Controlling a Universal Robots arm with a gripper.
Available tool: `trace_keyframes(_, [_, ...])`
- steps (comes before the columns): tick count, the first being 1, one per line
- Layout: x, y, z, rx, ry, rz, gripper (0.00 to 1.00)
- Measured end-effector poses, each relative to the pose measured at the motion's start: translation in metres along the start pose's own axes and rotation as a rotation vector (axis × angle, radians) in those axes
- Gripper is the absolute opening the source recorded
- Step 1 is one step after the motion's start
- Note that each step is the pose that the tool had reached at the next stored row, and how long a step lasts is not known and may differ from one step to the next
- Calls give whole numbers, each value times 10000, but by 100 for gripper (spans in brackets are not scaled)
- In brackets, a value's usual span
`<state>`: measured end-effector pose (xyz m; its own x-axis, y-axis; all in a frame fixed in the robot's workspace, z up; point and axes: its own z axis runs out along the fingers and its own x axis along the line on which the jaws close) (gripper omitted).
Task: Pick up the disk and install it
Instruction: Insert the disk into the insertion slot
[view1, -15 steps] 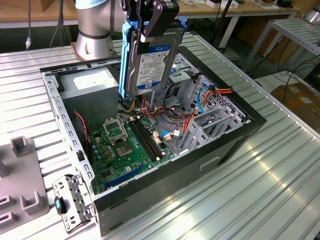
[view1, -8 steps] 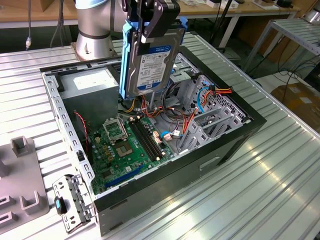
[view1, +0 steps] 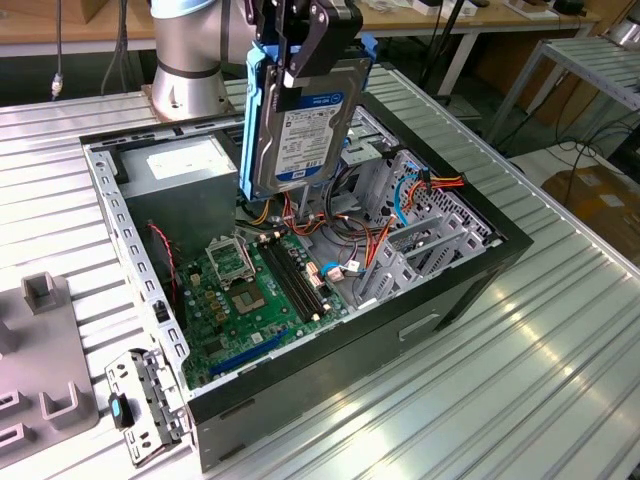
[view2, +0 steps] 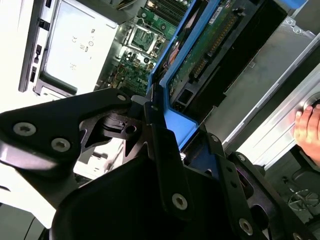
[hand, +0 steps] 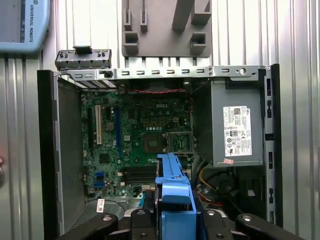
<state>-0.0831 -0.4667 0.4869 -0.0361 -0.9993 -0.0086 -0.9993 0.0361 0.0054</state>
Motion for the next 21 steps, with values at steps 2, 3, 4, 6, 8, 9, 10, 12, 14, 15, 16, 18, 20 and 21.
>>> trace_keyframes(2, [10,-1,0,0,0,0,37])
trace_keyframes(3, [22,-1,0,0,0,0,37])
trace_keyframes(4, [35,-1,0,0,-1,-1,37])
trace_keyframes(6, [53,-2,0,0,-1,0,37])
trace_keyframes(8, [68,-2,0,0,-1,1,37])
trace_keyframes(9, [74,-3,0,1,0,0,37])
trace_keyframes(10, [83,-3,0,0,-1,0,37])
trace_keyframes(12, [96,-3,0,1,-1,0,37])
trace_keyframes(14, [118,-4,-1,0,0,0,37])
trace_keyframes(15, [126,-4,-1,1,-1,0,37])
trace_keyframes(16, [137,-5,-1,0,0,0,37])
trace_keyframes(18, [153,-6,-1,0,-1,0,37])
trace_keyframes(20, [179,-6,-1,0,-1,1,37])
trace_keyframes(21, [187,-7,-1,0,-1,0,37])
